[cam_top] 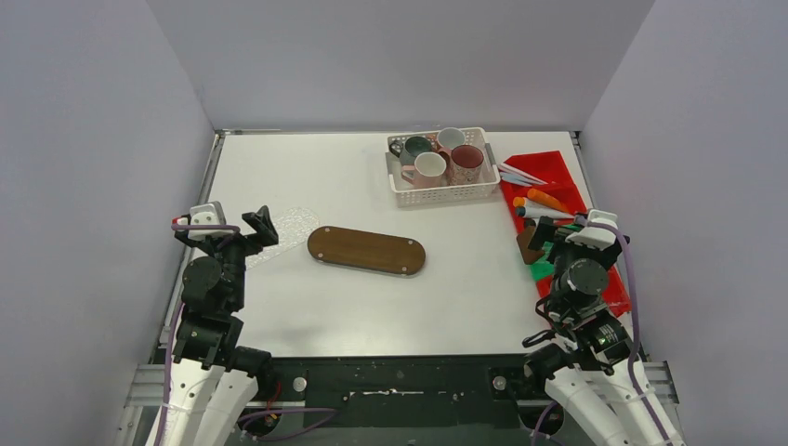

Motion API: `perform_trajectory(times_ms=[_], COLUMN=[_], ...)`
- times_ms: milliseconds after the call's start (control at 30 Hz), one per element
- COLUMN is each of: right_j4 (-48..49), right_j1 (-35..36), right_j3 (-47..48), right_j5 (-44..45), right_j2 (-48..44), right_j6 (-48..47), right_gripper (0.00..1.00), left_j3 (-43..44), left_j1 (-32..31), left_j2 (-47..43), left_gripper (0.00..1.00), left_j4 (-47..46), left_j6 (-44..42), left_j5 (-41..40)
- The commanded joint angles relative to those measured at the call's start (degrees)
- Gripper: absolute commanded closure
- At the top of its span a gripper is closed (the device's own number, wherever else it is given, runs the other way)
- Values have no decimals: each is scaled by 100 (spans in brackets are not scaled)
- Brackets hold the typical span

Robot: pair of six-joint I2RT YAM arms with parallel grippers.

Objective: Prepare toiletry sets of a toothbrush and toothpaste on the tray
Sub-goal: Pick up the cup from the storage box.

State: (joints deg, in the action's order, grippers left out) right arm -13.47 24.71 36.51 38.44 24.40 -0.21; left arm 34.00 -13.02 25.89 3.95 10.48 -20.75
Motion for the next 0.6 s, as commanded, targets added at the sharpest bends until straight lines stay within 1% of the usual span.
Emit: perform_trajectory(times_ms=[0,133,367,567], right_j4=[195,205,214,211], right_j1=[-89,-141,-165,-173], right_j3=[2,5,19,-11], right_j5=[-173,-301,-485,-662], right_j2=[65,65,52,-174], right_j6=[21,21,21,21], right_gripper=[0,0,0,0], left_j3=[81,81,86,413], left_j1=[32,52,202,240], left_j2=[-40,-54,60,671], left_gripper=[3,3,3,3], left_j4=[-315,-315,-315,-315], left_j6=[26,-2,-31,-57], left_j5=[147,242,656,1241])
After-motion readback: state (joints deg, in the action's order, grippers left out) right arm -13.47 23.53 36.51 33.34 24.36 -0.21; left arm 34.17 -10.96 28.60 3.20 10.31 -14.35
